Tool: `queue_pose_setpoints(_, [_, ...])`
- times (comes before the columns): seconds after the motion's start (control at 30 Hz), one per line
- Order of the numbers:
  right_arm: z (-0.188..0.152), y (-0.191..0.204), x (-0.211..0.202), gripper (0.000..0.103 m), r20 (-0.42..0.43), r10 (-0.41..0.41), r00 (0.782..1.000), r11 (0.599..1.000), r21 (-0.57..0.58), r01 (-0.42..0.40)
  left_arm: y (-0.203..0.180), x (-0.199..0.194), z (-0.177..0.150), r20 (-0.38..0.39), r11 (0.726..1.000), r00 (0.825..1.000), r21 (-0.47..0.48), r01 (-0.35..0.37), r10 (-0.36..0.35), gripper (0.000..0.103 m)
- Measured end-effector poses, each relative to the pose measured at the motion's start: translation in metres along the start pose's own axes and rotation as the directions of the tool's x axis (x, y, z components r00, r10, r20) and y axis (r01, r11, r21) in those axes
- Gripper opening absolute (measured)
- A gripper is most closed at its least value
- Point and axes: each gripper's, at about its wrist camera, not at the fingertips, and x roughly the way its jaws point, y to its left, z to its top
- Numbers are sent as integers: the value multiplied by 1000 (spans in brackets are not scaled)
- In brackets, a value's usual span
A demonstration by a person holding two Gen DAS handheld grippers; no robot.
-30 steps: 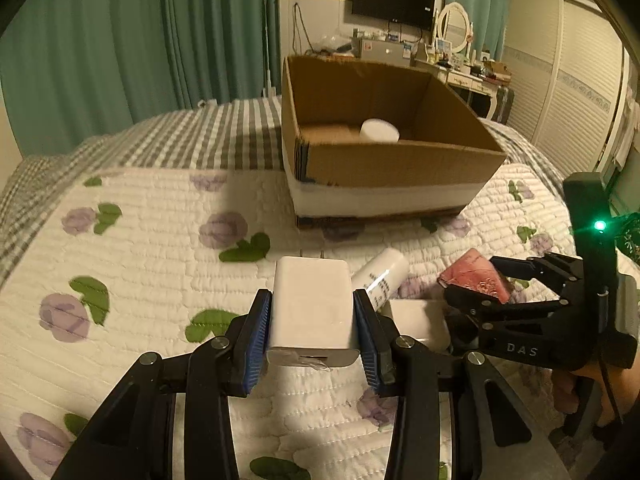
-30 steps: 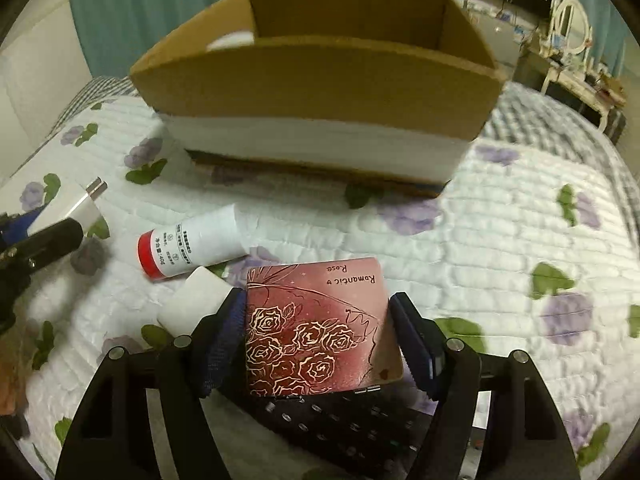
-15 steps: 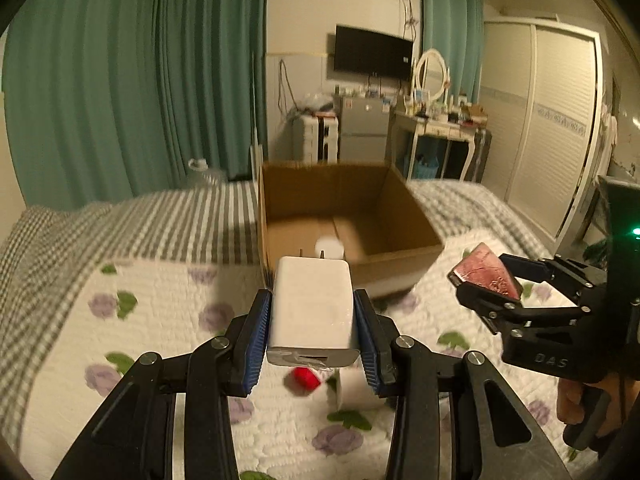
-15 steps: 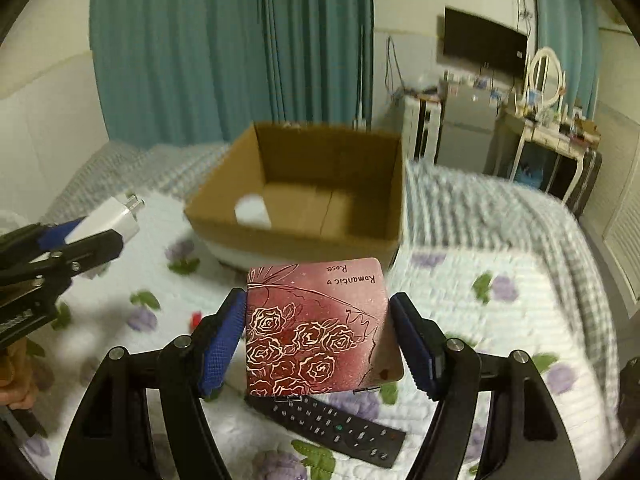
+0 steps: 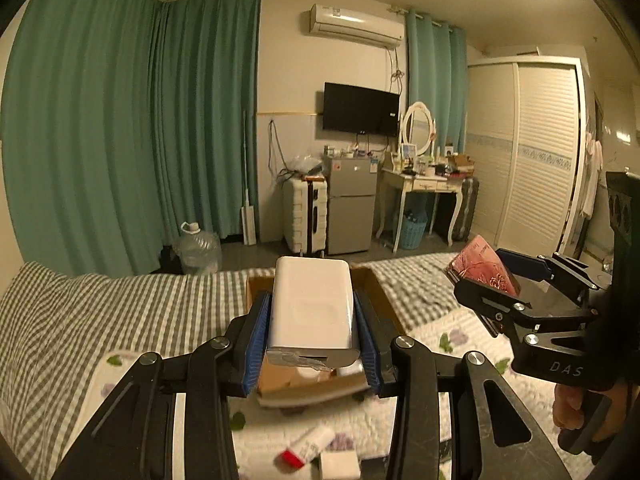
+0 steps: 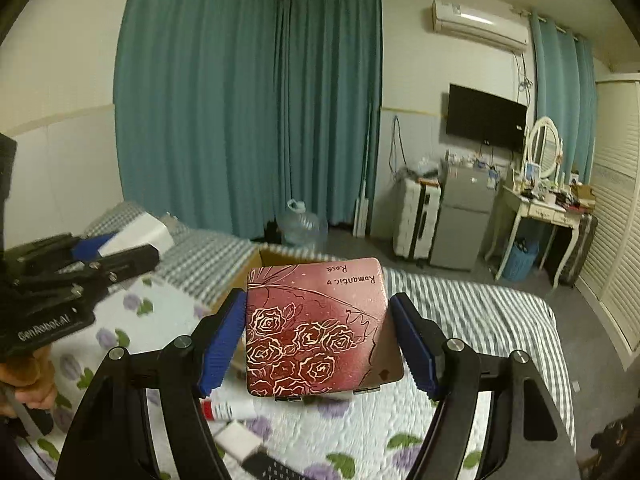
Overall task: Organize rigid objects
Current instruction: 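Carry the white charger and pink card case over the box with both tools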
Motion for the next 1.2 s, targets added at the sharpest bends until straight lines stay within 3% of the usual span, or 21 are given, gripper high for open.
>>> queue_pose_setpoints(0.3, [37, -9, 24, 72, 52, 18, 998, 999, -43, -16, 18, 51, 35, 5, 1000, 1000, -21, -20, 20, 41])
queue_pose_setpoints(0.53, [43, -16, 62, 72, 48, 30, 998, 998, -51, -28, 30, 91, 37, 3, 999, 1000, -13, -29, 29, 41])
queue_pose_setpoints(0.9, [6, -23, 151, 72, -61, 49, 997, 996, -65, -53, 35, 179, -2, -126, 1000, 992, -10, -5, 4, 41])
queue_pose_setpoints(1.2, [-41, -29, 223, 72, -214, 77, 974, 993, -75, -94, 33, 231, -40, -247, 1000, 969, 23, -8, 13, 41])
